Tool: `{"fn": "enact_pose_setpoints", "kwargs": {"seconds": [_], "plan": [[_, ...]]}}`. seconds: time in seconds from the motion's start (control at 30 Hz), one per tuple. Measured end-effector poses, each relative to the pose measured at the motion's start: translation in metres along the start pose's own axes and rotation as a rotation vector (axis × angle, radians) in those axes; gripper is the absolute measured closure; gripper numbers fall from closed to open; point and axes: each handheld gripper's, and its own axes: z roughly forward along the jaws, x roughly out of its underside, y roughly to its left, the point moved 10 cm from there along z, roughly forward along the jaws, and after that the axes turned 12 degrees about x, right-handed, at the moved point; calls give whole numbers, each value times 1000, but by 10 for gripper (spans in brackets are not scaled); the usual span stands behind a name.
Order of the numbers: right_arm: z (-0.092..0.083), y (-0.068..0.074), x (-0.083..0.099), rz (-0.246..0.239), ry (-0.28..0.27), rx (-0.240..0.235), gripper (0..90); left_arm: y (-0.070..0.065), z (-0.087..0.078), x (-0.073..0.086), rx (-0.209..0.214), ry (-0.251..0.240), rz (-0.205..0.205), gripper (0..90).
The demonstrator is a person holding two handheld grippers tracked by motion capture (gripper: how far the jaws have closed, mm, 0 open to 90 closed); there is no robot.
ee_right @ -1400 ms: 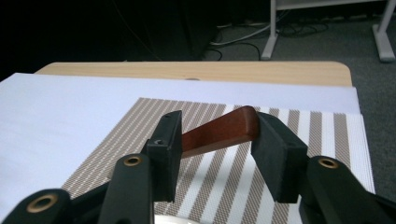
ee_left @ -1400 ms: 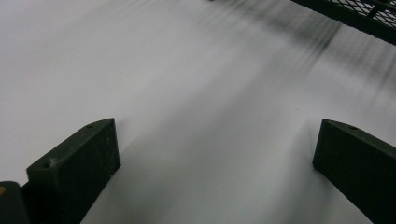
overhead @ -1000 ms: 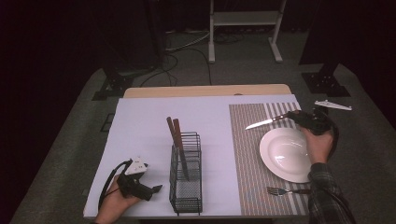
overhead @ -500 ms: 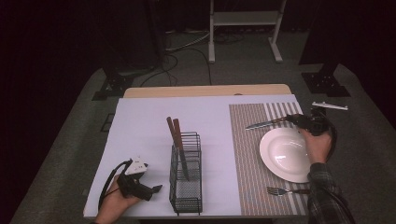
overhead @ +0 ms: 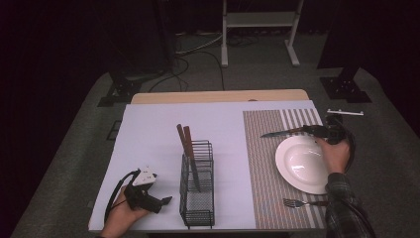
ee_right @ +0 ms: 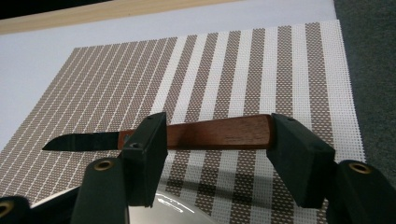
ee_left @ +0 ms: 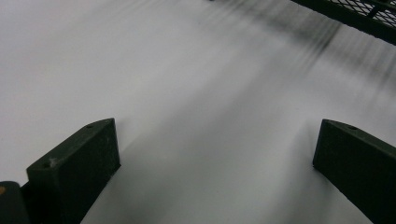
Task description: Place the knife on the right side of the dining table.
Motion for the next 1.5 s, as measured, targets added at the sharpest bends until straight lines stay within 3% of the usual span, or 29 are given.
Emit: {"fn": "enact_pose_setpoints", "kwargs": {"seconds": [0.27,0.63,0.87,1.17,1.3,1.5], "plan": [[4,-2,2,-2,20,52,341,0,0,0,0,-1,0,0],[3,-3,1,4,15,58,334,0,0,0,0,-1,0,0],[1,0,-2,-1,-17,54,261,0,0,0,0,0,0,0],[-7,19,-11,-38,-57,22,120,0,0,0,-1,-1,1,0],[-11,35,-9,-79,-52,-6,74,0,0,0,-1,-2,1,0],[-13,48,-3,-123,-42,-19,6,0,0,0,-1,1,1,0]]}}
